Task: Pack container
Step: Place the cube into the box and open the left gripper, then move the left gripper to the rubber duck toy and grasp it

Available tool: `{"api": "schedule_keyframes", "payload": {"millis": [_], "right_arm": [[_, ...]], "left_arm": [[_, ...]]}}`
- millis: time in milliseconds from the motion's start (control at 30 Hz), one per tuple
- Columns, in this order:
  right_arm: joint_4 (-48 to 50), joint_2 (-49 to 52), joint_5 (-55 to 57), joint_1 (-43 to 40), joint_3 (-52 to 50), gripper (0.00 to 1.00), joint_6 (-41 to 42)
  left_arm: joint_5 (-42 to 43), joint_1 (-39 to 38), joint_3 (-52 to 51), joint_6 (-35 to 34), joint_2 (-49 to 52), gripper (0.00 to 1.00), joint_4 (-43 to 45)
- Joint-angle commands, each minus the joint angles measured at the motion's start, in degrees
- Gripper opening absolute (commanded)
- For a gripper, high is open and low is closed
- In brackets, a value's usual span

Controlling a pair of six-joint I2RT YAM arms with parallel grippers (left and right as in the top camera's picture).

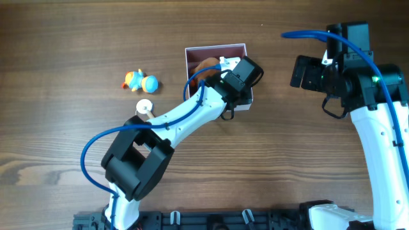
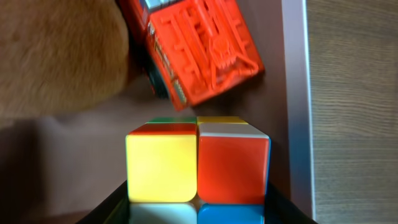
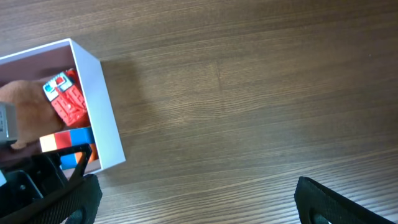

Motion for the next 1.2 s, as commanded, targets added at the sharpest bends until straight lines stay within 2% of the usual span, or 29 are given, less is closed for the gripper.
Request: {"api": "schedule_keyframes", "payload": {"millis": [0,133,300,467,600,733,833,933,1033,1167], "right_arm": [[0.35,0.33,1.01,-0.24,-0.22,1.00,0.83],[0.35,0.33,1.01,-0.24,-0.22,0.99,0.83],[0.35,0.33,1.01,-0.24,-0.22,1.00,0.83],[0.35,0.33,1.01,-0.24,-0.22,1.00,0.85],[0.35,0.33,1.01,-0.24,-0.22,1.00,0.81],[0.35,0.33,1.01,-0.24,-0.22,1.00,0.83],[0.35,0.33,1.01,-0.24,-0.22,1.00,0.83],[0.35,0.33,1.01,-0.24,-0.22,1.00,0.83],[0.35,0.33,1.01,-0.24,-0.22,1.00,0.85],[0.35,0.33,1.01,-0.24,-0.22,1.00,0.83]], "left_arm": [[-0.50,-0.76,0.35,-1.68,1.05,0.43,0.20],[0.39,-1.14,0.61,-1.64,1.01,0.59,0.11],[0.52,-1.16,2.67,-1.01,-0.94,0.71,-2.69],[-0.46,-0.17,3.34,-0.72,-5.90,0.72,-6.45],[-4.83,3.65,3.63,5.40,-13.88,0.77,-14.60],[-10.60,11.28,3.63,14.34,-20.09,0.94,-24.79],[-10.25,18.47,3.30,15.74,-19.78,0.95,-29.07],[-7.30,27.32,2.27,17.11,-17.14,0.94,-27.91],[0.31,33.62,2.27,30.03,-12.98,0.89,-25.16],[1.97,37.79,2.25,38.38,-6.84,0.87,-23.61]]}}
